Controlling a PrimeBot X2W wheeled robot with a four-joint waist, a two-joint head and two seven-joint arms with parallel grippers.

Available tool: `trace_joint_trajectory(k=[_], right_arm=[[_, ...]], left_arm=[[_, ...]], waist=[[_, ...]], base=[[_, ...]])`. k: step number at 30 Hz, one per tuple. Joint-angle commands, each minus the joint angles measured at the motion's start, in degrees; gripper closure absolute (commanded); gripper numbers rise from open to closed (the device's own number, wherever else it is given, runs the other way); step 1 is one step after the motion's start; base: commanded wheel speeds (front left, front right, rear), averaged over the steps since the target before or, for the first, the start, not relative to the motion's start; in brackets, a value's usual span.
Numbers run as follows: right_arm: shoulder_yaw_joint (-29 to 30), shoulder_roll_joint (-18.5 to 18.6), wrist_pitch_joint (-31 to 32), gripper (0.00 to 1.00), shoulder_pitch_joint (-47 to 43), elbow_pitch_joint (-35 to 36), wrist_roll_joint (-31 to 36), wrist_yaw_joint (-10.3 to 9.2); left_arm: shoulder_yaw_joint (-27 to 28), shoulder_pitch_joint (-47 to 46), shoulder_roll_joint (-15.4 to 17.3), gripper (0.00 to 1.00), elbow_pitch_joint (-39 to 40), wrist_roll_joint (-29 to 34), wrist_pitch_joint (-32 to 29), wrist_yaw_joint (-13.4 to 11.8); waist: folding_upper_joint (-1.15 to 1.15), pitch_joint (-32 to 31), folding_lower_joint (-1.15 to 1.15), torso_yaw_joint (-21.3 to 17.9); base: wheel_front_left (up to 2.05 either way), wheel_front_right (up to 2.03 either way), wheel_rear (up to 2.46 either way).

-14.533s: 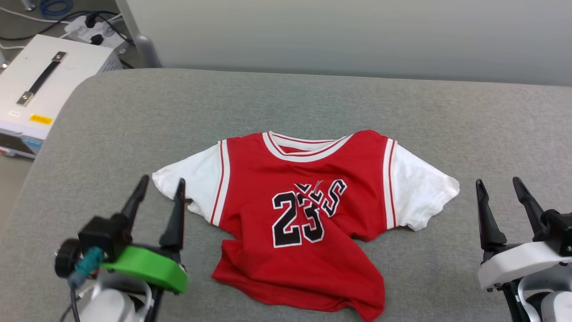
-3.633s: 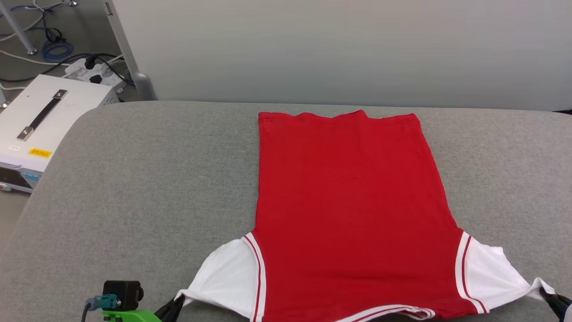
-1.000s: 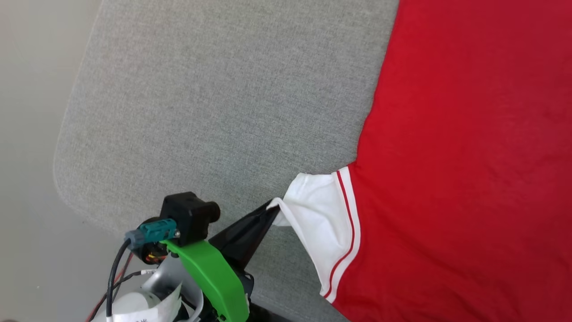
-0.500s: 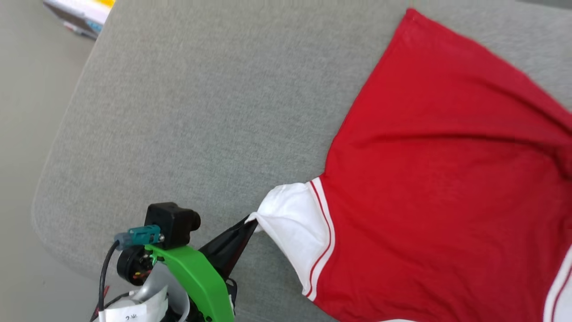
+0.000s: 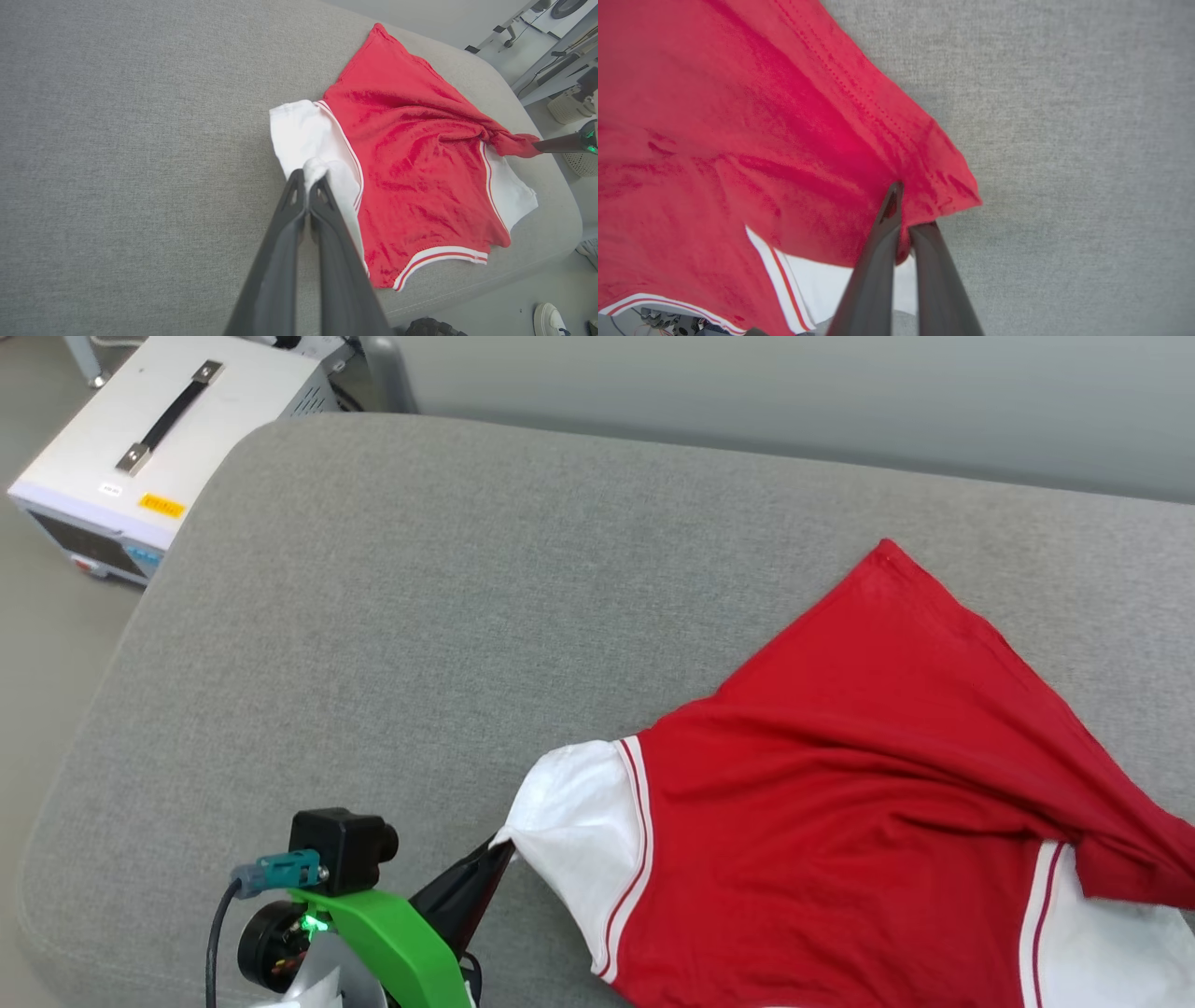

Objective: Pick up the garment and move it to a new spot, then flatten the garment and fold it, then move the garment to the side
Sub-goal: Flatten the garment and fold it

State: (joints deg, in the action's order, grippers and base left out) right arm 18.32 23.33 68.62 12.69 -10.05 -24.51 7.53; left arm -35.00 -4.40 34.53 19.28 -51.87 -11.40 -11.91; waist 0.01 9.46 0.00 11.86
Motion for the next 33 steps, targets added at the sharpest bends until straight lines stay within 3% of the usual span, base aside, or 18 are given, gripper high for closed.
trace_joint_trajectory(k=[1,10,20,21,22,33], right_arm=[[0.86,-0.41,-0.34,1.0,-2.12,1.2,-0.77,-0.04],[4.33,-5.03,-1.22,1.0,-13.5,8.22,-1.65,-0.04],[5.03,-8.73,-2.2,1.0,-18.41,8.57,-1.31,-0.04],[4.51,-8.58,-2.38,0.6,-18.31,8.86,-1.6,-0.04],[3.83,-8.26,-2.47,0.0,-18.18,9.24,-2.18,-0.04],[-1.52,-3.12,1.35,0.0,-9.68,19.99,-7.2,-0.04]], left_arm=[[0.19,0.6,-0.5,1.0,-0.14,-0.1,0.74,-0.45],[0.6,1.92,-2.01,1.0,-1.47,-0.89,3.09,-0.49],[-0.04,2.01,-2.56,1.0,-2.1,-1.04,3.51,0.15],[-0.02,1.96,-2.52,1.0,-2.11,-1.06,3.5,0.19],[0.0,1.89,-2.46,1.0,-2.15,-1.07,3.48,0.24],[-0.65,1.19,-2.8,1.0,-1.93,-0.67,3.66,0.83]], waist=[[-0.01,-3.98,0.0,-3.65],[-0.01,-6.03,0.0,-4.91],[-0.01,-6.29,0.0,-4.6],[-0.01,-6.22,0.0,-4.53],[-0.01,-6.17,0.0,-4.44],[-0.01,-3.55,0.0,-2.08]], base=[[0.0,0.0,0.0],[0.0,0.0,0.0],[0.0,0.0,0.0],[0.0,0.0,0.0],[0.0,0.0,0.0],[0.0,0.0,0.0]])
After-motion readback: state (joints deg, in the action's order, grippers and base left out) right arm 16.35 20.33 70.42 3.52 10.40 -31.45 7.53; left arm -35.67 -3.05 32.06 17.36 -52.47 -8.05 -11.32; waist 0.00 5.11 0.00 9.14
